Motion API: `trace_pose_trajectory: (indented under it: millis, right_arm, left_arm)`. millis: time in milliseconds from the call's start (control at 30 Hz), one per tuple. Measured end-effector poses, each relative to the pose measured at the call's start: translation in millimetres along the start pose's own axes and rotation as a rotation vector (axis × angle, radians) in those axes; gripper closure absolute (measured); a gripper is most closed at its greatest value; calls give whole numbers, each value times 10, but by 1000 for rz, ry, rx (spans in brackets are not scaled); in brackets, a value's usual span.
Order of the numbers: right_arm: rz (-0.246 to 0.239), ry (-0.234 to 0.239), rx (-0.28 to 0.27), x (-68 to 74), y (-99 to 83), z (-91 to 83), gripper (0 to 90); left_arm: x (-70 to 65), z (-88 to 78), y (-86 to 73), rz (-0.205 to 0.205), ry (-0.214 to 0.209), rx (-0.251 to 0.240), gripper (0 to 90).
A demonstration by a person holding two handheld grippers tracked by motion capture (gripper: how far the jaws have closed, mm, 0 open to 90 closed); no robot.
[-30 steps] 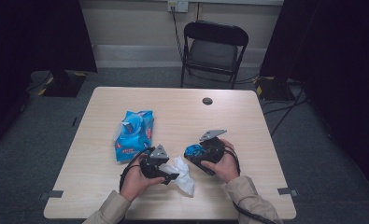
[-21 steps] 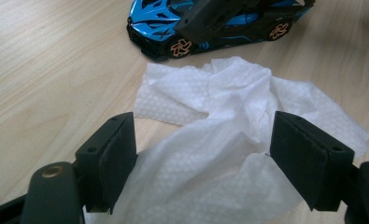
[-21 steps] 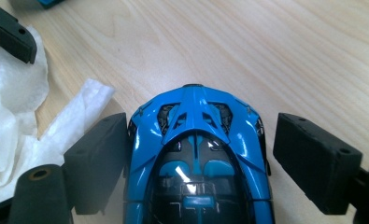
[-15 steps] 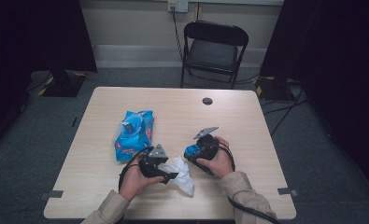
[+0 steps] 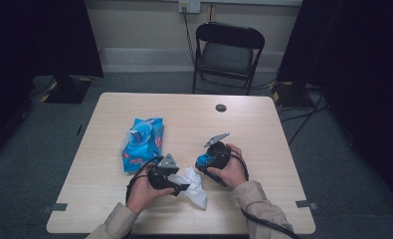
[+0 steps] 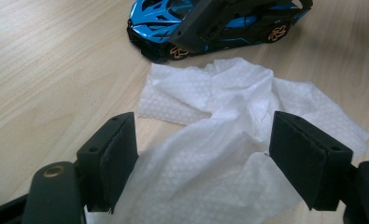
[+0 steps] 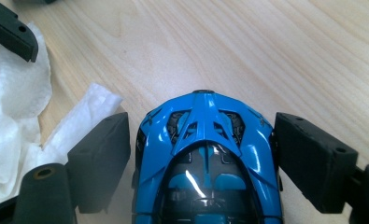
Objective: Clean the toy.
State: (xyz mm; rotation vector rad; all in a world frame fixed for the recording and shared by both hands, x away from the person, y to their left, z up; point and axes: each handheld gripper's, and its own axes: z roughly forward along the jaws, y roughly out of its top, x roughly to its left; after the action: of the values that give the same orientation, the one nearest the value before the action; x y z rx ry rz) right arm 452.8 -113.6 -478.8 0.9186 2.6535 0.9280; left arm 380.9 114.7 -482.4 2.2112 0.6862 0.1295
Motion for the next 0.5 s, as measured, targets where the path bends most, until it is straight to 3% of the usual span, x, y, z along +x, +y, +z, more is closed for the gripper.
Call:
trace_pose_trajectory:
  millis: [500]
  right_arm:
    - [6,-10,37,13,37,84,216]
  left_arm:
    - [9,-15,4,5,2,2,232]
